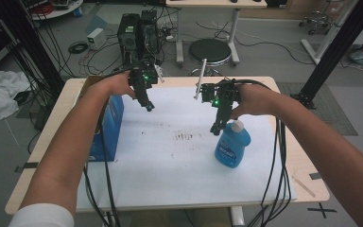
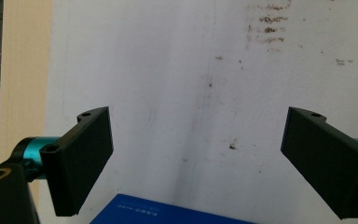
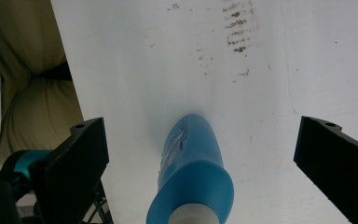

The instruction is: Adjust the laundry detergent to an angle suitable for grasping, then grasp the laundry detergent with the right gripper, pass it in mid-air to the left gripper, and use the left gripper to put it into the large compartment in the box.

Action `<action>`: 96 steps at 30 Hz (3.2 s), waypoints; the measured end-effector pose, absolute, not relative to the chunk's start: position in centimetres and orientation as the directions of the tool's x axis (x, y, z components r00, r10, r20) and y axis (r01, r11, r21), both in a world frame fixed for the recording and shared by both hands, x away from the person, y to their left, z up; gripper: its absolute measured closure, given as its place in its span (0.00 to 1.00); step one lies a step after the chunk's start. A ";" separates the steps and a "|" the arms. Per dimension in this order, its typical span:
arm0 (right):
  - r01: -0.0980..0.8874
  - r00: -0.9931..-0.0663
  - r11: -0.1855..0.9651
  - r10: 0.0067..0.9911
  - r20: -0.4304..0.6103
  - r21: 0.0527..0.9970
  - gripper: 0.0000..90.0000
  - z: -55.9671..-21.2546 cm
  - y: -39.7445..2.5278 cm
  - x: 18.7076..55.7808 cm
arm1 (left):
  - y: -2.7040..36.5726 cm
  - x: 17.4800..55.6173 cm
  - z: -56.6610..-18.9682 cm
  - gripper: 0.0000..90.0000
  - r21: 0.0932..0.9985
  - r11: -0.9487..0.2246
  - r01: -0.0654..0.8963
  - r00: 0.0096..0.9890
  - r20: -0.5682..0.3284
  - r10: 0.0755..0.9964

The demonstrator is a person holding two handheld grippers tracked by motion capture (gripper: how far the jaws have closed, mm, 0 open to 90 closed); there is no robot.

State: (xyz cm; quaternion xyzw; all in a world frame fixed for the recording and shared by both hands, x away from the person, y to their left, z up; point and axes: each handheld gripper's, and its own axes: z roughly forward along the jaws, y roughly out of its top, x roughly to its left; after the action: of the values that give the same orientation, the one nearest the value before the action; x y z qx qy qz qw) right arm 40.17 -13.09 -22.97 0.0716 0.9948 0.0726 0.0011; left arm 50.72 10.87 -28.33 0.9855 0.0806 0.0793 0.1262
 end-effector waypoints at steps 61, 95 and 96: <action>0.236 -0.965 0.940 0.257 -0.058 0.245 0.02 -19.7 -16.5 38.7 | 11.3 49.3 -27.7 0.10 0.284 -0.948 0.146 0.968 0.157 0.196; 0.417 -0.888 0.808 0.460 -0.003 0.416 0.02 -21.7 -26.3 35.6 | 11.1 48.8 -28.0 0.10 0.277 -0.953 0.123 0.971 0.163 0.173; 0.422 -0.885 0.804 0.466 -0.002 0.420 0.02 -21.8 -26.5 35.4 | 11.1 48.8 -28.0 0.10 0.276 -0.953 0.123 0.971 0.163 0.172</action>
State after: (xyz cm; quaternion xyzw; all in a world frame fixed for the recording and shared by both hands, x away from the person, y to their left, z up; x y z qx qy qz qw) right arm 35.42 -26.50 -21.84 0.2340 0.9482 0.2083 0.0527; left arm 48.84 11.11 -28.04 0.9838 0.0749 0.0931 0.1334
